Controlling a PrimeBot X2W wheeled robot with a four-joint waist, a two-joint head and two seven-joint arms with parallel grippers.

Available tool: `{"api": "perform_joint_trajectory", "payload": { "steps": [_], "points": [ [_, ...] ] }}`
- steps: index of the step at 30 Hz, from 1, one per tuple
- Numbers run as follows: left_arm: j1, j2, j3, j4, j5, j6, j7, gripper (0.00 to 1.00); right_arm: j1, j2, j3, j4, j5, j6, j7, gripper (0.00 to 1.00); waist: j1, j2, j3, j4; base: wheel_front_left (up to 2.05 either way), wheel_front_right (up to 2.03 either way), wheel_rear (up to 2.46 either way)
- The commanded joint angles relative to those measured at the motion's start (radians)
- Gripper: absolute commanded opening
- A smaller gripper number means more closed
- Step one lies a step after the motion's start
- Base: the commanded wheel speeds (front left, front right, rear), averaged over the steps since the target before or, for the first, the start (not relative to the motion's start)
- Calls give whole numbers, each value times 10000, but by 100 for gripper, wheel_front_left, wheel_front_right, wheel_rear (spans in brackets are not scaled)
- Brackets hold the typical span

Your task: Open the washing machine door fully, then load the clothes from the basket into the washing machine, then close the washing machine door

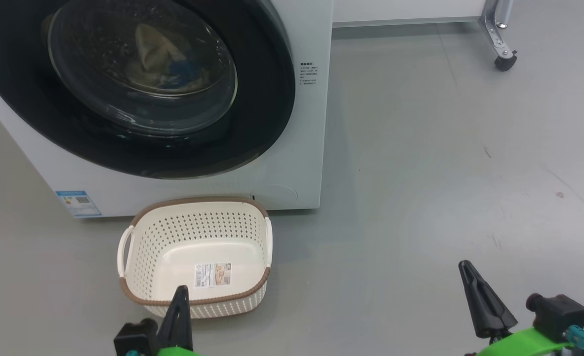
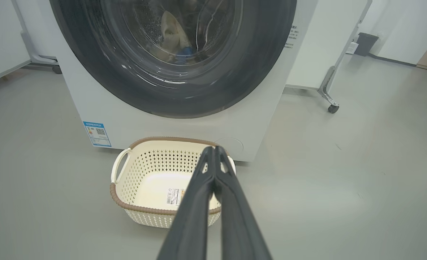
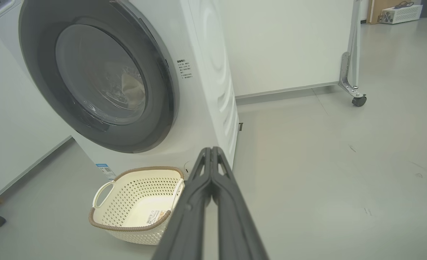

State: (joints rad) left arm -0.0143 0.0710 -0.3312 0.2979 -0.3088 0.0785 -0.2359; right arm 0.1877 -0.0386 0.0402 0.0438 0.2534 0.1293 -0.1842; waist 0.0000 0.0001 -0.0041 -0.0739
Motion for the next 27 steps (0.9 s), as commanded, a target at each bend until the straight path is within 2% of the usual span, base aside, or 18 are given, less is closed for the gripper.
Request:
{"api": "perform_joint_trajectory", "payload": {
  "steps": [1, 27],
  "points": [
    [-448, 8, 186, -325, -339, -89, 54, 0, -343, -67, -27, -283, 399, 2, 52, 0, 1, -1, 2, 13, 0, 0, 0],
    [-558, 15, 1015, -345, -3058, -511, 723, 0, -903, -244, -121, 210, 3356, 5, 490, 0, 0, -1, 16, 165, 0, 0, 0]
  ]
}}
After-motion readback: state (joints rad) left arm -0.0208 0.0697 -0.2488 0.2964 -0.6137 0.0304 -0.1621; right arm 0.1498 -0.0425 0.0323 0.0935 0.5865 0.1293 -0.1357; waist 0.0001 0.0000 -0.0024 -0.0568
